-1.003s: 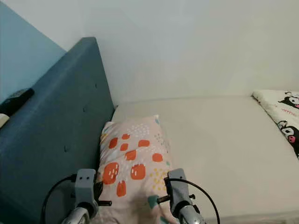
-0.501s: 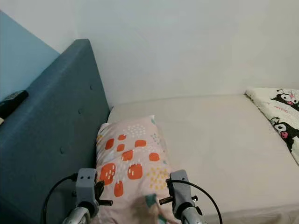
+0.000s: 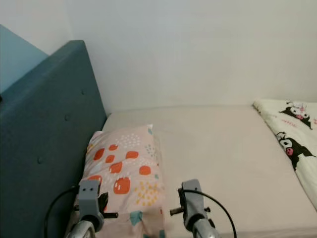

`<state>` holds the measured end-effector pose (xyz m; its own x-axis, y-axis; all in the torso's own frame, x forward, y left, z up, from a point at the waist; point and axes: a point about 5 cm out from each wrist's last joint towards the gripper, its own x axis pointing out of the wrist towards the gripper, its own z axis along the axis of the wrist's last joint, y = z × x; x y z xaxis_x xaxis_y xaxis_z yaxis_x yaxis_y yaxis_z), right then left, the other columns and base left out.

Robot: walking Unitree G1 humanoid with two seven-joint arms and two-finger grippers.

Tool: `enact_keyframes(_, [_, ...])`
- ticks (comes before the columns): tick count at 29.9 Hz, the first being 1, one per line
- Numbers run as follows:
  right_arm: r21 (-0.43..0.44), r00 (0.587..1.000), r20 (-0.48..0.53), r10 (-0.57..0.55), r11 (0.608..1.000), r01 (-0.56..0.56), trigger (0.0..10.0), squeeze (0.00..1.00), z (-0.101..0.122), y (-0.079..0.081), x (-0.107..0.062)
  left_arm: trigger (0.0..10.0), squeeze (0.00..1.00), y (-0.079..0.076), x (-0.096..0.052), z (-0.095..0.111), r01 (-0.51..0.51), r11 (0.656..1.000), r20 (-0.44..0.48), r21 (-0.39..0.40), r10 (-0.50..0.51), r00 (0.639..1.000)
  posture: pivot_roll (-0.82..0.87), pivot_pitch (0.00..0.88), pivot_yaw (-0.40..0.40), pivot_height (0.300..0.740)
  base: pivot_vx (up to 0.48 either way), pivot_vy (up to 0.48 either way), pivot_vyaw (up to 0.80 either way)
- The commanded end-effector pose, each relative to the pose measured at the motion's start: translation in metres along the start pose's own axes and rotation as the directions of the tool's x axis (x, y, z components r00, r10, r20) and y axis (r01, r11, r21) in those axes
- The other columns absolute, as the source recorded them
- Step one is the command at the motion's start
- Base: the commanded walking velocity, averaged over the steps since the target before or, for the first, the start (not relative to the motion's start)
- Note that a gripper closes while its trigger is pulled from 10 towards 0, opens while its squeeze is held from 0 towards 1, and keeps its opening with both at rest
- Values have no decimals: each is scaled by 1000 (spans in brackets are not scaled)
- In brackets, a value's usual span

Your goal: Clean up the room

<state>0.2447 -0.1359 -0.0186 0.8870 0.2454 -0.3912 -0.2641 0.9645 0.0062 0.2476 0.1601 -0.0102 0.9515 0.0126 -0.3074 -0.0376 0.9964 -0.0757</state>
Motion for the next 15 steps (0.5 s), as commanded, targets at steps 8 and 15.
enact_keyframes(8, [14,1000,-20,13,1000,-13,10000,0,-4,3,-1,10000,0,5,-2,-4,-5,1000,-27,10,6,1000,7,40,-19,740,0,0,0])
enact_keyframes(15, [18,1000,-24,9,1000,-9,10000,0,-5,3,-1,10000,0,4,-1,-5,21,999,-37,28,-20,999,9,31,-12,740,0,0,0])
